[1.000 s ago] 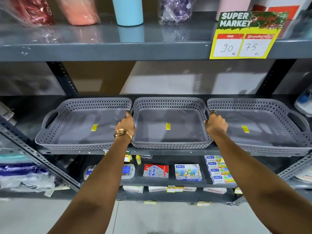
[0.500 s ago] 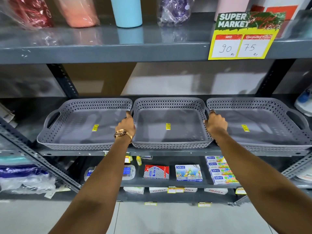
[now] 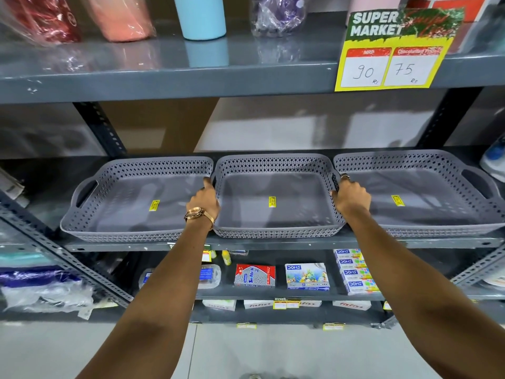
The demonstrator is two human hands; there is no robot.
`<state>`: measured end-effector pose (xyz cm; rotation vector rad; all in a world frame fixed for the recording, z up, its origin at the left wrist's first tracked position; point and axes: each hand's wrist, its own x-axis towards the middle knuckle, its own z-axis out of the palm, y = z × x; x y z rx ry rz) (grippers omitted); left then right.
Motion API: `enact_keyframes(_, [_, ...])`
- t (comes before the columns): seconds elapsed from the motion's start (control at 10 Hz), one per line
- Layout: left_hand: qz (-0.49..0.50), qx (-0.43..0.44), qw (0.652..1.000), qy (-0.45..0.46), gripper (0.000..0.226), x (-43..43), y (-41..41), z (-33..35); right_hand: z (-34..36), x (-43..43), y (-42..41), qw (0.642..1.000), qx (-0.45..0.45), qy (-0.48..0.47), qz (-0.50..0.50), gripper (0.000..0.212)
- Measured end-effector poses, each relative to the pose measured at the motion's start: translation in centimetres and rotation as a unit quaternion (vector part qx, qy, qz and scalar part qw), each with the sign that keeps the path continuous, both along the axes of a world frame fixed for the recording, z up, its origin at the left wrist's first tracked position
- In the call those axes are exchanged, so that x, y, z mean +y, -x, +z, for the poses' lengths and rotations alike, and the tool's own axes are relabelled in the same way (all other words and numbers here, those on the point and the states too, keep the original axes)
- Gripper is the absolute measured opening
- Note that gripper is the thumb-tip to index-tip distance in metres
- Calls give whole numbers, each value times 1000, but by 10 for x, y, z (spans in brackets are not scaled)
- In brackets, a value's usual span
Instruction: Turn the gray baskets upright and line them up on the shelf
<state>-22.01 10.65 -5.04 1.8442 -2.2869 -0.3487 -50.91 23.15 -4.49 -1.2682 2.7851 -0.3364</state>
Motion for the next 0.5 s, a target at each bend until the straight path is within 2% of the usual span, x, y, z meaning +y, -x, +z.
enact_keyframes(0.3, [0, -7, 1000, -2, 52, 2, 0, 3, 4, -1, -3, 1000, -13, -4, -9, 23])
enact_keyframes(0.4, [10, -10, 1000, -12, 42, 3, -3, 7, 7, -1, -3, 999, -45, -10, -16, 30])
enact_keyframes(0.5, [22, -22, 999, 8, 53, 3, -5, 14, 10, -1, -7, 998, -61, -11, -19, 51])
